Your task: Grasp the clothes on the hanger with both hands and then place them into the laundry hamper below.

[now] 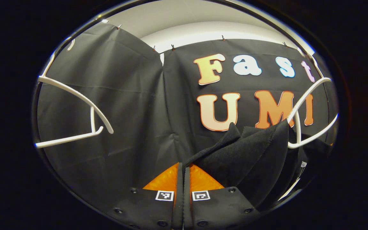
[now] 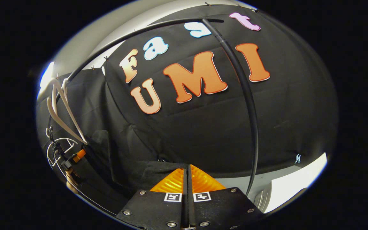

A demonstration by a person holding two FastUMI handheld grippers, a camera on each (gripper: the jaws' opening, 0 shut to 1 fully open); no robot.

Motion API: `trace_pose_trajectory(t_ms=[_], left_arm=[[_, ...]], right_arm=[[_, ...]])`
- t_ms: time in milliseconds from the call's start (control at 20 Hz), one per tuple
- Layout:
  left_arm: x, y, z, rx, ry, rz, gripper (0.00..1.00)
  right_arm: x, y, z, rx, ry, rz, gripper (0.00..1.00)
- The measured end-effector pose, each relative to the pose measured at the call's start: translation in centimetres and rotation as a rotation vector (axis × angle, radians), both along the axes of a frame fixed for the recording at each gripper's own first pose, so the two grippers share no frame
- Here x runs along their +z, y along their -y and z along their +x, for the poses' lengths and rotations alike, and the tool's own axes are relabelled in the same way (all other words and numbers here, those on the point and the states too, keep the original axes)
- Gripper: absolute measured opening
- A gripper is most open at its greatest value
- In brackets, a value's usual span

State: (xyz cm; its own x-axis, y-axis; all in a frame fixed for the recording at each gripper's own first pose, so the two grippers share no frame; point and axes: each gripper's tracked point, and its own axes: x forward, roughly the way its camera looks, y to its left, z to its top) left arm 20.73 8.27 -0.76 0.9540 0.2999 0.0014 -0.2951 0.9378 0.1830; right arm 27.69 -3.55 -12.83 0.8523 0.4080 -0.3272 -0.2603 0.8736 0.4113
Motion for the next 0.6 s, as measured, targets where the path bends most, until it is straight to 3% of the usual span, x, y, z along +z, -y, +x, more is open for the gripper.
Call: trace_pose_trajectory(t_ms=[400, 600], left_arm=[[-4.5, -1.2, -4.1, -0.002, -0.080, -0.052, 0.07], [-10.1, 0.5, -5.9, -0.042, -0.192, -0.131, 0.07]], right_arm=[[-4.0, -4.4, -2.5, 0.053, -0.079, -0.008, 0.00], [-6.3, -6.7, -4.6, 0.080, -0.122, -0.022, 0.00]])
